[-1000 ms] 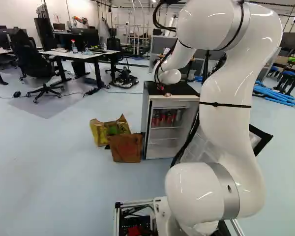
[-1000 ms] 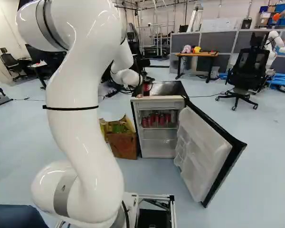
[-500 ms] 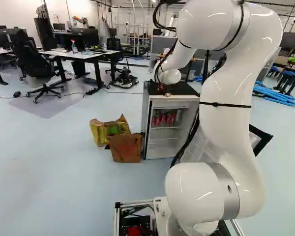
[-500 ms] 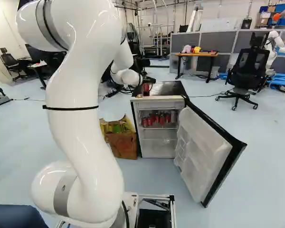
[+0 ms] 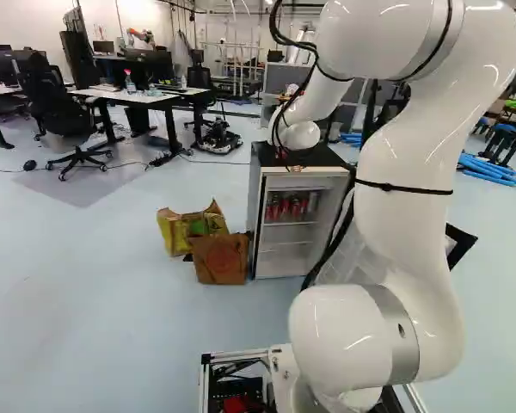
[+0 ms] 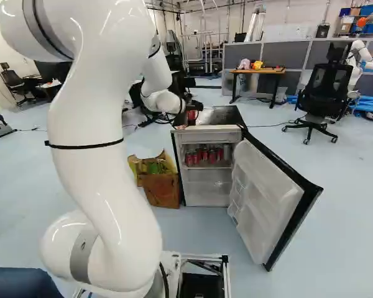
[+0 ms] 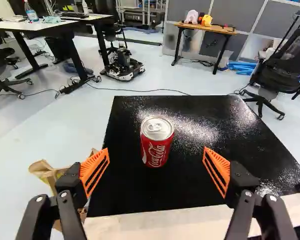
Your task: Grab a drink from the fridge
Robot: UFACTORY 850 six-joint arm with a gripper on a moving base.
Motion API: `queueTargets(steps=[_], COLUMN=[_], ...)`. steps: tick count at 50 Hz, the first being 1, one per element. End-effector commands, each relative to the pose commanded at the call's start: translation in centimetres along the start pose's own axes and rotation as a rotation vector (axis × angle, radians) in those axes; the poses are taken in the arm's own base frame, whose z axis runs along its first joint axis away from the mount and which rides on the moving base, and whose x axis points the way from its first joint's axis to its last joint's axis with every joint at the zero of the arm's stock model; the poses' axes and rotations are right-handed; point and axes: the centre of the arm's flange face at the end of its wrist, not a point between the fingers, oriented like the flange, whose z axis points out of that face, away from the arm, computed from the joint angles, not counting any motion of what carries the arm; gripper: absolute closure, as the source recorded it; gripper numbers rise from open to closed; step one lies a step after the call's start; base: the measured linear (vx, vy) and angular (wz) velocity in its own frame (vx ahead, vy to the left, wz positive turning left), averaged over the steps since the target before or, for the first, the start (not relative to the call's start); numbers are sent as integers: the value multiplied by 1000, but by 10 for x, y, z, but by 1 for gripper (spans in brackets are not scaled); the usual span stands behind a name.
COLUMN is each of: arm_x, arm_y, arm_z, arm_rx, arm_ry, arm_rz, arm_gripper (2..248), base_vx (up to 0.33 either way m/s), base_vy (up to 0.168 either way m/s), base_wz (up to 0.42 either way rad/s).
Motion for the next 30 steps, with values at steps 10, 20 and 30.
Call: queueTargets(steps=[10,20,30], arm_x=[-7,-13,-19], arm_y=[7,19,32], arm_z=[-16,-30,-41], arm_rx=[-11,-29,-51], arm_ry=[-9,-17,-23], arm_rz=[5,14,26], arm_gripper=[3,3,3], base_vx=[0,0,0], base_vy=[0,0,0], base_wz=[0,0,0])
